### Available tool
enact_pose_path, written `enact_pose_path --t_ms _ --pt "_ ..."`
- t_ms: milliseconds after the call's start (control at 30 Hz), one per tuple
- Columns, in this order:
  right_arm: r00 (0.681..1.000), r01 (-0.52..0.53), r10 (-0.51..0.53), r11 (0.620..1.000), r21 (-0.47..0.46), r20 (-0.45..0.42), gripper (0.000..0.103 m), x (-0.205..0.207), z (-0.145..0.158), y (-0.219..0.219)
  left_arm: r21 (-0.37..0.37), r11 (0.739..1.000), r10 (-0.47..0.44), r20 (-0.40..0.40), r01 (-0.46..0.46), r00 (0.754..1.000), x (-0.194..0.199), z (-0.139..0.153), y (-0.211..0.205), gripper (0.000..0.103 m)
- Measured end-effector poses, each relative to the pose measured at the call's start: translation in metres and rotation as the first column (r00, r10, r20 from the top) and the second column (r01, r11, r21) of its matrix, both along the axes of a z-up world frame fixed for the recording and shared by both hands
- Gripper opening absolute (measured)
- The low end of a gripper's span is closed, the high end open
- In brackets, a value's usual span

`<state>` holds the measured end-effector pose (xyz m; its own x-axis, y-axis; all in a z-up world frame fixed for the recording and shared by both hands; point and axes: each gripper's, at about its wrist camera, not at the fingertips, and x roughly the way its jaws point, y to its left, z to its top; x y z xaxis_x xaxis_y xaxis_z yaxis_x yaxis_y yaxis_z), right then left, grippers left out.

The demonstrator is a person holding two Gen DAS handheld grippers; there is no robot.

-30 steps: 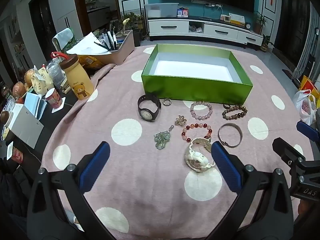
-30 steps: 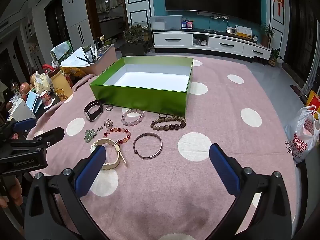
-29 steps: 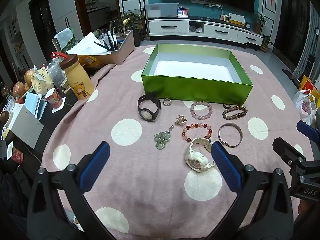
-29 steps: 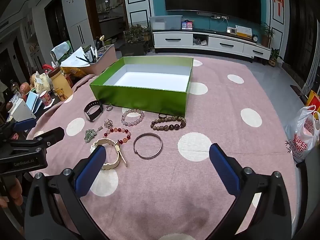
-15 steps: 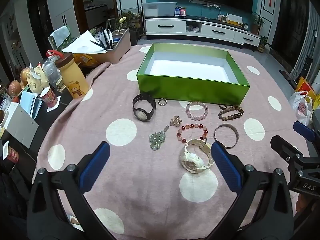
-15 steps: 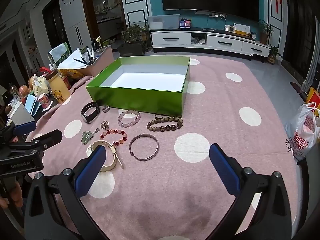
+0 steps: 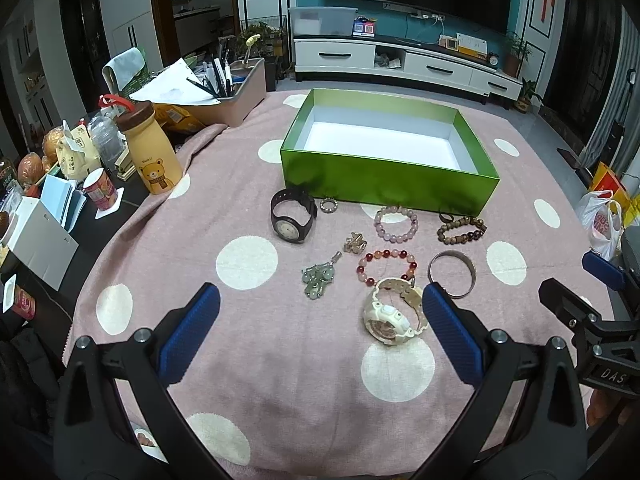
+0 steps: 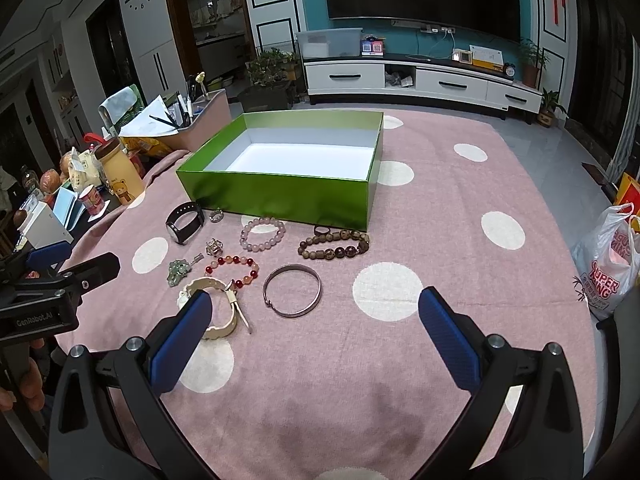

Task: Organize jewelry
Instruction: 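Move the left tool toward the cream watch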

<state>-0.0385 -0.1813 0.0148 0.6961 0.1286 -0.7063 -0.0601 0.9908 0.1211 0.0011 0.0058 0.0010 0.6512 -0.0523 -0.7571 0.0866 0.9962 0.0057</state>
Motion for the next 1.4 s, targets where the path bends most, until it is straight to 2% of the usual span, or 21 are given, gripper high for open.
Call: enact_pose_path --t_ms 900,1400 --pt "1.0 0.005 -0.005 1.0 0.001 -0.01 0.102 0.004 -0.007 -0.003 -0.018 0.999 -0.031 -0.001 0.031 1.0 0.009 -0.007 -0.007 0.101" --pt "1.0 0.008 -0.008 1.0 0.013 -0.024 0.102 0.01 -0.009 -0.011 -0.026 0.998 -0.051 -0.05 0.05 0.997 0.021 -0.018 -0.01 0.101"
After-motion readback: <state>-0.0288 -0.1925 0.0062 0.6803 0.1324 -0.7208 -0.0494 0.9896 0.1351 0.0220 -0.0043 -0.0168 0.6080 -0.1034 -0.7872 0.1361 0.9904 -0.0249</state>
